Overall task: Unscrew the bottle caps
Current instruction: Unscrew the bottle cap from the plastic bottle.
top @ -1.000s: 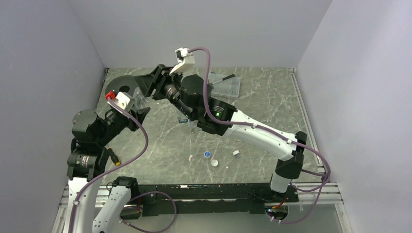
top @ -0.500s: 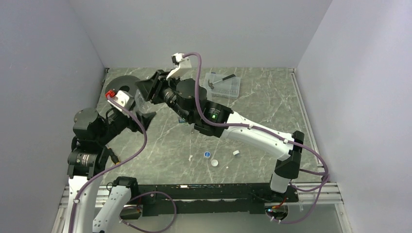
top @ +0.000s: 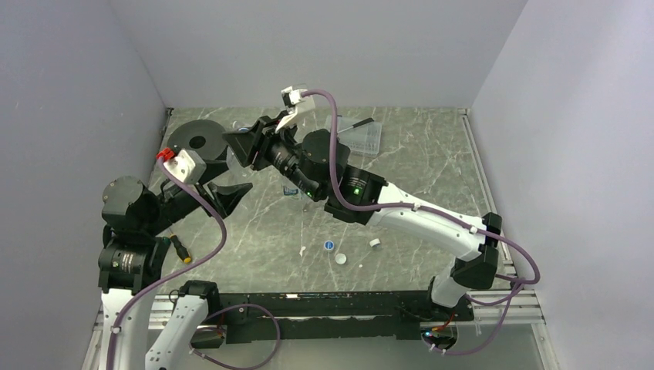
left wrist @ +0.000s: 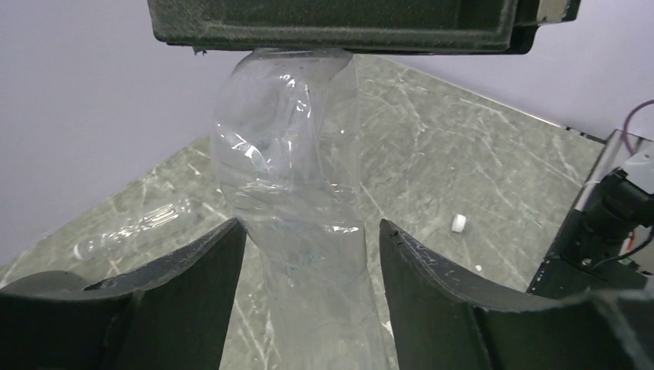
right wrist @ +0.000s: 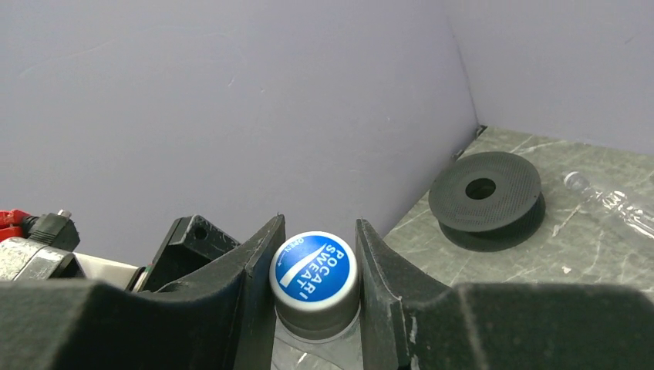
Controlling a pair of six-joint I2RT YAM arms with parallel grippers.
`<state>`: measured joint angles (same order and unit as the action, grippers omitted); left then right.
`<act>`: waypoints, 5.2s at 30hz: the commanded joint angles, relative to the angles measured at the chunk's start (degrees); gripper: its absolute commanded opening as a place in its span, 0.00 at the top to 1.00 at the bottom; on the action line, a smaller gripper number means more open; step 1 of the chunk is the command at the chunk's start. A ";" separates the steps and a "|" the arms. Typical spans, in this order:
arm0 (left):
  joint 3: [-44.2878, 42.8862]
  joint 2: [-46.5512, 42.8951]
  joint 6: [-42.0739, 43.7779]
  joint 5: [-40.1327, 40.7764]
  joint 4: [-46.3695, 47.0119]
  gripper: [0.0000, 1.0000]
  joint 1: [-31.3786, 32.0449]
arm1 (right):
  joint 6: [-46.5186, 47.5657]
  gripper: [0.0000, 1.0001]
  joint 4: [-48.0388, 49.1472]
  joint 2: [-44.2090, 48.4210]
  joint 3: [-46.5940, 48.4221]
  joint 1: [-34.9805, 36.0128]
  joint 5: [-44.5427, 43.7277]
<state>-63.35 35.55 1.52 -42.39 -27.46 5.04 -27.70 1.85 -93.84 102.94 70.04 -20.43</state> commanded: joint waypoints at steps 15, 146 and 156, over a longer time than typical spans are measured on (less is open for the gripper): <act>-0.43 3.26 -8.00 -7.71 5.40 0.19 0.16 | -0.04 1.00 9.01 3.00 -3.25 2.44 6.69; -2.75 4.45 6.23 2.30 -0.43 1.00 0.17 | -4.66 0.58 -10.62 -0.79 9.40 -0.18 3.35; -2.95 4.77 4.93 1.54 0.00 1.00 0.15 | -3.92 0.78 -9.80 -1.30 9.39 -0.17 4.63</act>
<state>-65.87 40.25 7.75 -40.56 -29.78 5.37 -32.08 -9.96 -95.48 111.33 69.95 -17.23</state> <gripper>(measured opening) 0.458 0.355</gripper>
